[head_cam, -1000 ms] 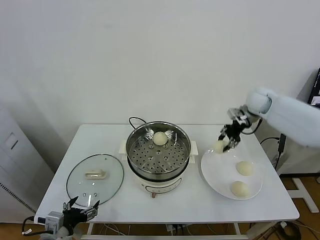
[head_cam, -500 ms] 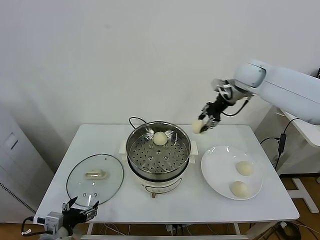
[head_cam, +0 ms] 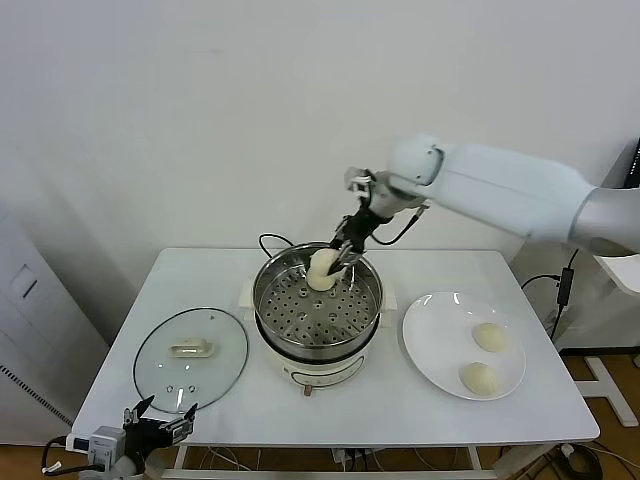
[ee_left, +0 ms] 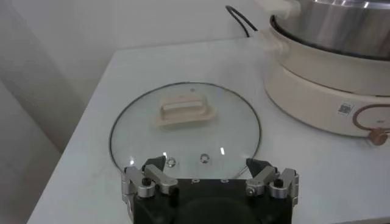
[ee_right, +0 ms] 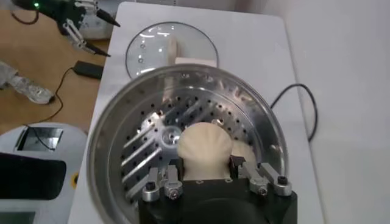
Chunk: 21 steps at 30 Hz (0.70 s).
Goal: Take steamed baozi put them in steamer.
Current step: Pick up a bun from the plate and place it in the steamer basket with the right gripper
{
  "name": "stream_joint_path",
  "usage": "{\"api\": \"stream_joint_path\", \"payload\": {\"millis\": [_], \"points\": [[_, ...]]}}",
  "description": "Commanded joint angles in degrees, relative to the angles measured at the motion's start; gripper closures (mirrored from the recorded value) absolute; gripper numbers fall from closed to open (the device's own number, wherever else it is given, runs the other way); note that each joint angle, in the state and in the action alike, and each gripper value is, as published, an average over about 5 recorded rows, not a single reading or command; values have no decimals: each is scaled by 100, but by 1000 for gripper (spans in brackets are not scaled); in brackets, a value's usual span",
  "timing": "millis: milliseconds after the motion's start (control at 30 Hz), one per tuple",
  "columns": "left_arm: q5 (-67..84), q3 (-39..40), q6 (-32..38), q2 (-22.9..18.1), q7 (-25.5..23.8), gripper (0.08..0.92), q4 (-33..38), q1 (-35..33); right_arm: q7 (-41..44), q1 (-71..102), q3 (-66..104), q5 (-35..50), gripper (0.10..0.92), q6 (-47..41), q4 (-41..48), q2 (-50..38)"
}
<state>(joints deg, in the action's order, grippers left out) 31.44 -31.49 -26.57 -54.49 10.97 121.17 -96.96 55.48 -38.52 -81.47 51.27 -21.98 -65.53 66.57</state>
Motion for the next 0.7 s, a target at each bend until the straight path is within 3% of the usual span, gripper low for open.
{"api": "stream_joint_path", "payload": {"millis": [33, 700], "points": [[-7, -13, 4, -28, -4, 177, -1, -17, -343, 548, 48, -39, 559, -268, 289, 770], [-11, -43, 40, -63, -19, 177, 55, -146, -692, 1119, 150, -413, 558, -405, 706, 1089]]}}
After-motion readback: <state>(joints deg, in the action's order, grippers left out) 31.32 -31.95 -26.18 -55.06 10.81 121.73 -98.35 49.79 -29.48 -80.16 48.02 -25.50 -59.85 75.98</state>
